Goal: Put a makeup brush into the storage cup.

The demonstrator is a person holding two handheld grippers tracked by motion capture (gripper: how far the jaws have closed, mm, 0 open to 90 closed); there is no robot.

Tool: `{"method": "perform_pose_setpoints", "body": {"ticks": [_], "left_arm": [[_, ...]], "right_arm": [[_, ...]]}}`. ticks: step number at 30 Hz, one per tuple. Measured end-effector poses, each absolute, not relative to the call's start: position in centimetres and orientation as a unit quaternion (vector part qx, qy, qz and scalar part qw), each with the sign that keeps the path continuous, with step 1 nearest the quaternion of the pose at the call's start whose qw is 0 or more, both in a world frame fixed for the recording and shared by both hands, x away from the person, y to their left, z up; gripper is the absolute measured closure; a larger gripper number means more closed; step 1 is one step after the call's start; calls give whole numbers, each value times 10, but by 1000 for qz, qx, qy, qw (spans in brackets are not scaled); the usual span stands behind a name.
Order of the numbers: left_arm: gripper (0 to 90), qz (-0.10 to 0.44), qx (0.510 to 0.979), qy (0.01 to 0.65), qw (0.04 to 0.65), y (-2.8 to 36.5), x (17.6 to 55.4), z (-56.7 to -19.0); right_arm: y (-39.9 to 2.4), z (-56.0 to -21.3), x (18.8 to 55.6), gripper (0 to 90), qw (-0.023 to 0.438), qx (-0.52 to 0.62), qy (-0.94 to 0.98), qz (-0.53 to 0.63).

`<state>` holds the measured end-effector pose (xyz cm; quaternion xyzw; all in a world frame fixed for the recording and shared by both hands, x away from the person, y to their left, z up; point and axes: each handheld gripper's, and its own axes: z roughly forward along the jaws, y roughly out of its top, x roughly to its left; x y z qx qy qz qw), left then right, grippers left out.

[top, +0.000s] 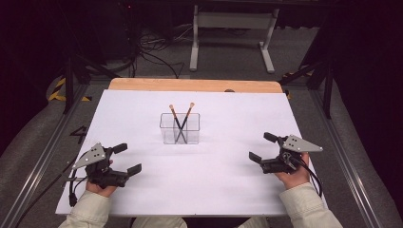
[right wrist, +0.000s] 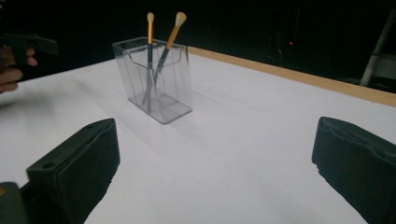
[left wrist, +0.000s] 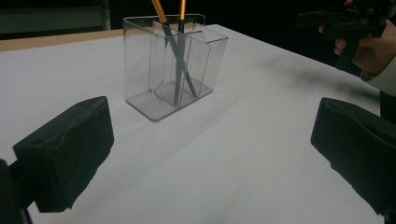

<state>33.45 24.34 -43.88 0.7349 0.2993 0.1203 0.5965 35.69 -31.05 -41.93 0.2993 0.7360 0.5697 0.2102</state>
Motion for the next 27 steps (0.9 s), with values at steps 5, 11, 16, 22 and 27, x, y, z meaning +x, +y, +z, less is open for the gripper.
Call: {"method": "perform_pose_setpoints", "body": {"ticks": [5,11,16,22,27], "left_arm": [[1,120,737,301,593,243,335,-440],[2,111,729,314,598,245,338,-444],[3,112,729,314,598,245,339,-446],[3,111,734,312,593,244,340,-448],[3,113,736,313,589,245,341,-449]], "right_arm": [[-311,-429,355,12,204,304,738,568],[-315,-440,352,10,201,327,725,573],[-319,-448,353,10,189,342,714,580],[-316,-452,353,7,195,333,732,561],[-316,-454,354,7,195,334,736,555]]}}
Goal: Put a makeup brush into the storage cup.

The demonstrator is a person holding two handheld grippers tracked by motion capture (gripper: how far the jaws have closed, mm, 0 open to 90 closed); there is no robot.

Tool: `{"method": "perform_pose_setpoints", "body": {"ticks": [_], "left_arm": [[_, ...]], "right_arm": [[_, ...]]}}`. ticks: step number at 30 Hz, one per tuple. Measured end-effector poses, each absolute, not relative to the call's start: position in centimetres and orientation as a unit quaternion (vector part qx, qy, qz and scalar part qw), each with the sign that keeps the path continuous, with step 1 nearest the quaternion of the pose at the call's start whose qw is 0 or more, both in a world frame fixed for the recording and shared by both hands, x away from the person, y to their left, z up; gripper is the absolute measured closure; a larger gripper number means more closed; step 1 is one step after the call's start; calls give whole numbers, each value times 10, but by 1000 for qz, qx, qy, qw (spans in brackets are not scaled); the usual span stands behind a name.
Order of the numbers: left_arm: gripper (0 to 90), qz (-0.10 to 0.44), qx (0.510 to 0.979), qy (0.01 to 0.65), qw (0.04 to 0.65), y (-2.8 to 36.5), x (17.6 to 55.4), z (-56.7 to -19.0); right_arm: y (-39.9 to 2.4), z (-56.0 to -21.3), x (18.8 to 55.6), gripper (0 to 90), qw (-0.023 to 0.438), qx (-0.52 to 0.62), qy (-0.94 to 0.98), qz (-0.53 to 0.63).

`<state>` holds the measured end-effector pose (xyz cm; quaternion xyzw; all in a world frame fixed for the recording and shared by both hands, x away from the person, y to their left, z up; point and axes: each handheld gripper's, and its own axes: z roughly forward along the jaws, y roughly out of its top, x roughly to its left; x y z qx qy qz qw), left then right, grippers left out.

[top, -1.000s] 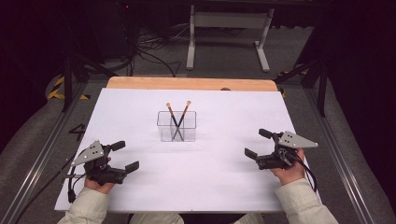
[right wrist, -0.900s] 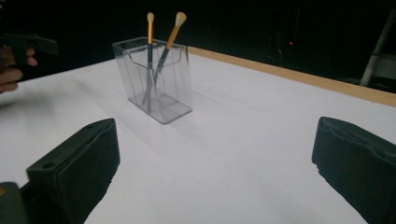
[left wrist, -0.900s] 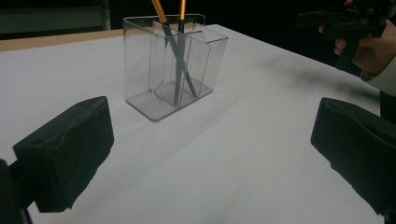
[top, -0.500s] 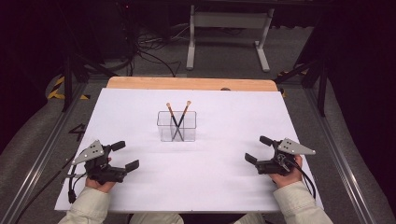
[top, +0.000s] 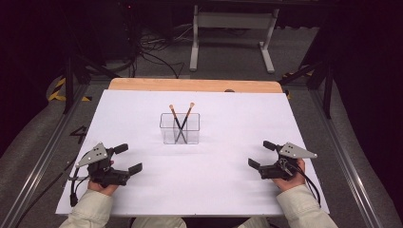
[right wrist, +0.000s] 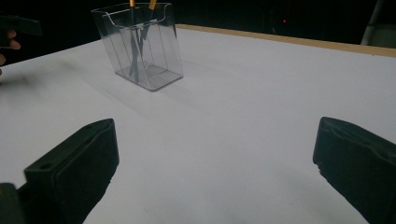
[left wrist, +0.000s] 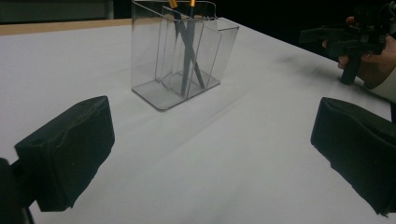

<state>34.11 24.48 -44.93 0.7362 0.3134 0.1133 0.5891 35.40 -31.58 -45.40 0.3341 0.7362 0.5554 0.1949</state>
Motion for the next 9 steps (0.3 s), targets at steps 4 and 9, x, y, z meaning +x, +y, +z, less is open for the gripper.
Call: {"method": "perform_pose_setpoints", "body": {"ticks": [4,9], "left_arm": [[3,115,738,316,585,245,342,-450],[3,122,738,315,584,244,342,-450]], "right_arm": [[-316,-454,354,6,195,334,736,555],[-316,-453,354,6,197,332,735,557]]}}
